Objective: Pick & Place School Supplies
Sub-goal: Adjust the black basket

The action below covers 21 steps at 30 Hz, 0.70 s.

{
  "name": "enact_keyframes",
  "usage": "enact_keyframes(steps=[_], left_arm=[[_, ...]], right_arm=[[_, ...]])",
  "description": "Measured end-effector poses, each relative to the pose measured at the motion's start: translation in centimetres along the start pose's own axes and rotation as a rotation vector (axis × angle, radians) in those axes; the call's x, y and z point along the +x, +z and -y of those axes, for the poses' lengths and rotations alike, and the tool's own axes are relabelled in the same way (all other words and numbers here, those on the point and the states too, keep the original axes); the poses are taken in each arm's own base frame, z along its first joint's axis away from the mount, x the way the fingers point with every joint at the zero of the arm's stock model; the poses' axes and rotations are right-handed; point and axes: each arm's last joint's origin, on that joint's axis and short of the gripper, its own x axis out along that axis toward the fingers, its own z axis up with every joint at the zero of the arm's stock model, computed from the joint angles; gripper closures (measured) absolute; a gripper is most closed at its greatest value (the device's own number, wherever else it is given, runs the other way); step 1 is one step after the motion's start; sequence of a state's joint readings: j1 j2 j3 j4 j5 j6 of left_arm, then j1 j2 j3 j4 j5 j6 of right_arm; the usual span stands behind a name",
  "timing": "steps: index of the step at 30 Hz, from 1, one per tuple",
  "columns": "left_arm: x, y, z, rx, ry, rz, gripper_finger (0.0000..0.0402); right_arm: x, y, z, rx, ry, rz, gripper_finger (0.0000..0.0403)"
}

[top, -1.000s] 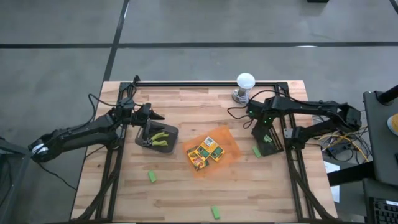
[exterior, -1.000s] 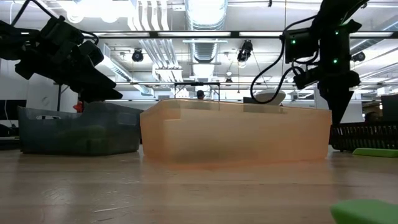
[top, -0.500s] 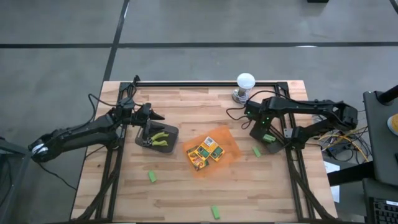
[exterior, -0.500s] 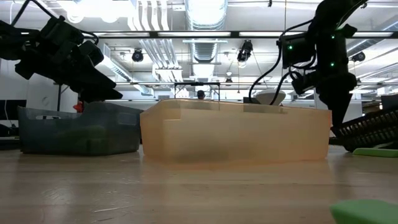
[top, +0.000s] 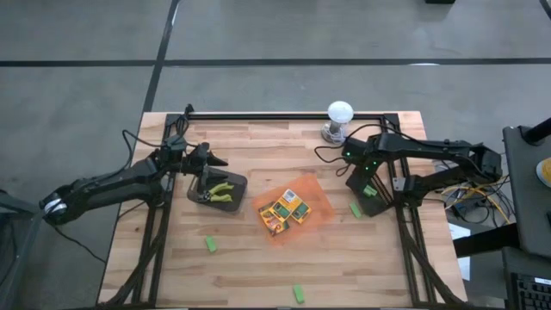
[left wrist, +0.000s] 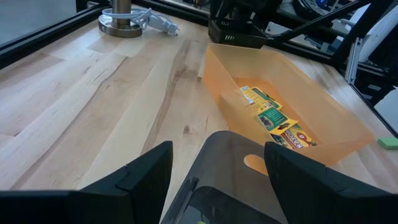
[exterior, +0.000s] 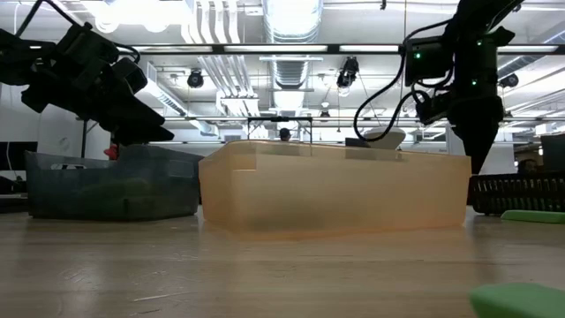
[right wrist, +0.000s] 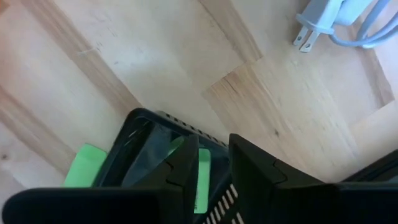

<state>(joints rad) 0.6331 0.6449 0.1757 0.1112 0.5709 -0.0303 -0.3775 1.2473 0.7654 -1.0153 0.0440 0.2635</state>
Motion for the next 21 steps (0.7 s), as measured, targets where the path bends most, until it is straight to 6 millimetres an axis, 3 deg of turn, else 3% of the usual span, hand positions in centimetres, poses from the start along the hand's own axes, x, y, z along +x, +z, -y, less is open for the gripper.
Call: enact_keyframes(steps=[9, 16, 21], left_arm=[[0.0, 0.0, 0.0, 0.0, 0.0, 0.0, 0.0142], [0.0, 0.0, 0.0, 0.0, 0.0, 0.0, 0.0142], [0.0, 0.0, 0.0, 0.0, 0.0, 0.0, 0.0142]], right_arm=[[-1.7, -0.8, 0.2, 0.009, 0.044, 0.054, 0.0295], [-2.7, -0.8, 0.0, 0.516, 0.179, 0.11, 0.0289], [-2.7, -0.7, -0.3, 0.677, 0.2, 0.094, 0.0286]])
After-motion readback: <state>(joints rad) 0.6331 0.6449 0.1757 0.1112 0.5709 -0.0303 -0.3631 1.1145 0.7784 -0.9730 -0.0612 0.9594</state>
